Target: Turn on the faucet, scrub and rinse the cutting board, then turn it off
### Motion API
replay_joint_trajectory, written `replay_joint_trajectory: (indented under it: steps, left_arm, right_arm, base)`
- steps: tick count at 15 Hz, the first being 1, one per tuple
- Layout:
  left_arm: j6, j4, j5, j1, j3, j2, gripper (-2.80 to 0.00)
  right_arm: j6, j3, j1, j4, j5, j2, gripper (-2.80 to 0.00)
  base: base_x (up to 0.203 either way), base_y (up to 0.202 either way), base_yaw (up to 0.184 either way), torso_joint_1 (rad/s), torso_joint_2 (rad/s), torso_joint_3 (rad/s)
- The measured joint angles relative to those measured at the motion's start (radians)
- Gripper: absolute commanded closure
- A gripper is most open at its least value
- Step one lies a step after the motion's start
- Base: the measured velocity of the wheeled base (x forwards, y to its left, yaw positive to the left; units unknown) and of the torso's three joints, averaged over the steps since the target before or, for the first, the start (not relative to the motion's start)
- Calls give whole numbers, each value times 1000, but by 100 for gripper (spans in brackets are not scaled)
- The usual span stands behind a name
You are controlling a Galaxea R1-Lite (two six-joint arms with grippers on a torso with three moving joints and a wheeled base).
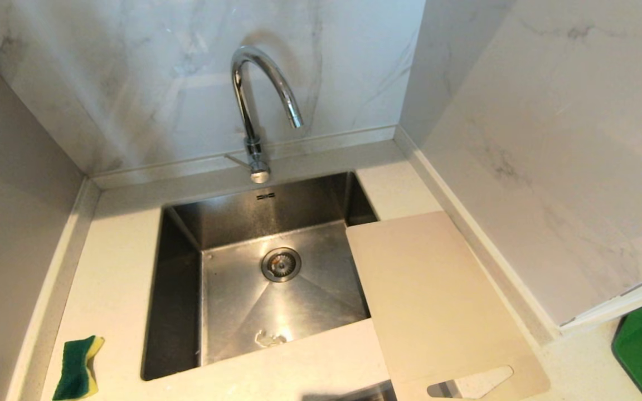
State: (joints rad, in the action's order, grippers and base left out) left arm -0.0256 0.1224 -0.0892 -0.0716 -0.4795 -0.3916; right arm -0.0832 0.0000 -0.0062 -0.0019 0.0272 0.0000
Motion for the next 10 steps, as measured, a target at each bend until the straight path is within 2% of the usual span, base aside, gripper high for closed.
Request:
replay_joint_trajectory:
  steps: [4, 6, 10]
  left_arm:
    - [-22, -27, 43, -11, 82, 98, 0]
    - [-37, -16, 49, 30, 98, 137, 0]
    - [-138, 1, 85, 70, 215, 283, 0]
  right_arm:
    - [0, 0, 0, 0, 0, 0, 0]
    - [0, 0, 0, 0, 0, 0, 0]
    - [0, 0, 0, 0, 0, 0, 0]
  base:
    - [0, 0, 0, 0, 0, 0]
    - [0, 0, 0, 0, 0, 0]
    - [0, 0, 0, 0, 0, 0]
